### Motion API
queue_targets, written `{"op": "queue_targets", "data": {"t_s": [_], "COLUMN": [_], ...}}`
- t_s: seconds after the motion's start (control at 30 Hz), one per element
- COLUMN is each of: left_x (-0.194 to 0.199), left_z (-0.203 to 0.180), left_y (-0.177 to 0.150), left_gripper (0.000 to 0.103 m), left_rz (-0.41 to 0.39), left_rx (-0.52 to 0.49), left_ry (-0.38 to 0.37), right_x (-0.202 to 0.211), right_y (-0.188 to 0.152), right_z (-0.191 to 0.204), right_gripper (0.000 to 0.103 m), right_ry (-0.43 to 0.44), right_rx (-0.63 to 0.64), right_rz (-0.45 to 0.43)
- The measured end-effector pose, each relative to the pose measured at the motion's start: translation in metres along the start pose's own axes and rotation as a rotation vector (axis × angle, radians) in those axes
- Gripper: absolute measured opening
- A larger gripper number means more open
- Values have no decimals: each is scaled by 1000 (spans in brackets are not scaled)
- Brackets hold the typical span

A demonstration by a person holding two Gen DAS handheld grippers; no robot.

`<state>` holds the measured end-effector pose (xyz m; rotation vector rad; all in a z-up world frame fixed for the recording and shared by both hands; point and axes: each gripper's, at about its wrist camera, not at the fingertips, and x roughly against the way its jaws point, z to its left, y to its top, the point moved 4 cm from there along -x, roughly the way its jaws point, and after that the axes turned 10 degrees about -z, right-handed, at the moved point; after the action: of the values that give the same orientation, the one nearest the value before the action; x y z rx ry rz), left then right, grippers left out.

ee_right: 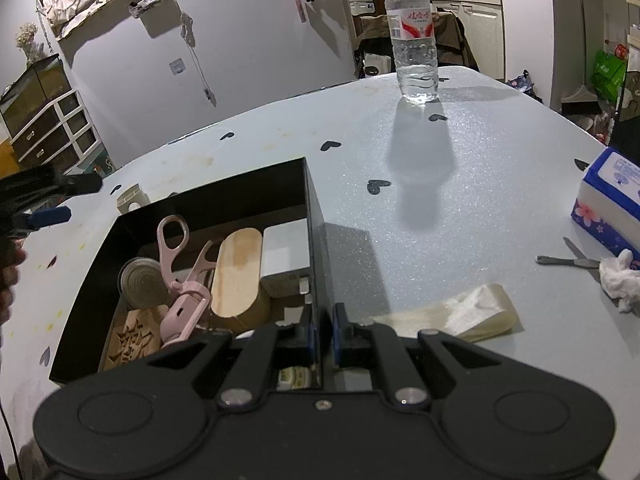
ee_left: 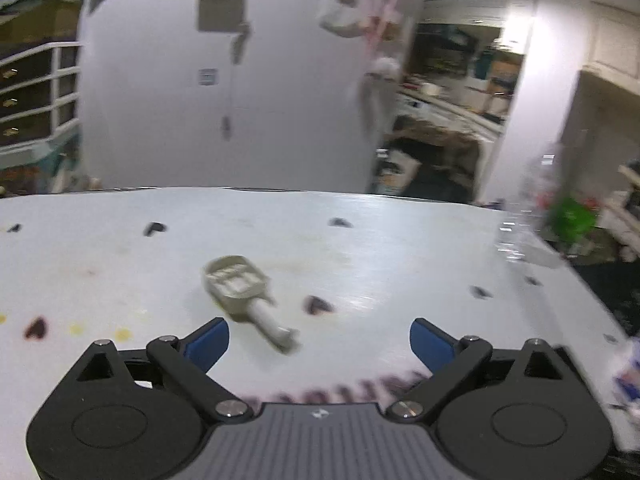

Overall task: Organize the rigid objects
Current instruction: 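Grasp the beige plastic holder with white roller using the left gripper, then carry the beige holder into the black box and open the left gripper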

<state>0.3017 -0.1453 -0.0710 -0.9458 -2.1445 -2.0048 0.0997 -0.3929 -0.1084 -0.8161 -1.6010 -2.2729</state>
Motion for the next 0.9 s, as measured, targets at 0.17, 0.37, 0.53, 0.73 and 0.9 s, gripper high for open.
{"op": "queue_targets", "data": {"t_s": [0.17,0.37,0.53,0.73,0.9], "left_x": [-41,-84,-103,-104,-99], "left_z": [18,34,40,43,40], "left_y": [-4,-14,-20,-19,-20], "left_gripper": [101,102,101,62,54], "left_rz": [-10,9,13,-21,-16], "left_rx": [-54,-79,-59,-47,-70], "left_ry": [105,155,175,188,188], "right_x": [1,1,1,0,0], "right_y": [0,0,0,0,0], "right_z": [0,0,0,0,0], "right_gripper": [9,9,9,9,9], "right_ry": [2,2,2,2,2], "right_rx": [3,2,3,2,2], "right_rz": [-2,-2,-2,-2,-2]}}
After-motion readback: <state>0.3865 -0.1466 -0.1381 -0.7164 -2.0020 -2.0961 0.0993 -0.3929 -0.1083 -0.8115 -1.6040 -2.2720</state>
